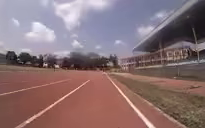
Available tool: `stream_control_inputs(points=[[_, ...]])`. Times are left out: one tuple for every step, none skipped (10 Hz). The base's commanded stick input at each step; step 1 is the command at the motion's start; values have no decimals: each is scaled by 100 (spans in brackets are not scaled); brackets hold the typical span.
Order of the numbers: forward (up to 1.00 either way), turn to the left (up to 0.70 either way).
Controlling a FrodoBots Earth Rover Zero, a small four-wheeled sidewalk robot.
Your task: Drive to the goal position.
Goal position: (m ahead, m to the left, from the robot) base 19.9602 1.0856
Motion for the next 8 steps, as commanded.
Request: stream_control_inputs(points=[[70, 0], [70, 0], [70, 0], [70, 0], [70, 0], [70, 0], [70, 0], [70, 0]])
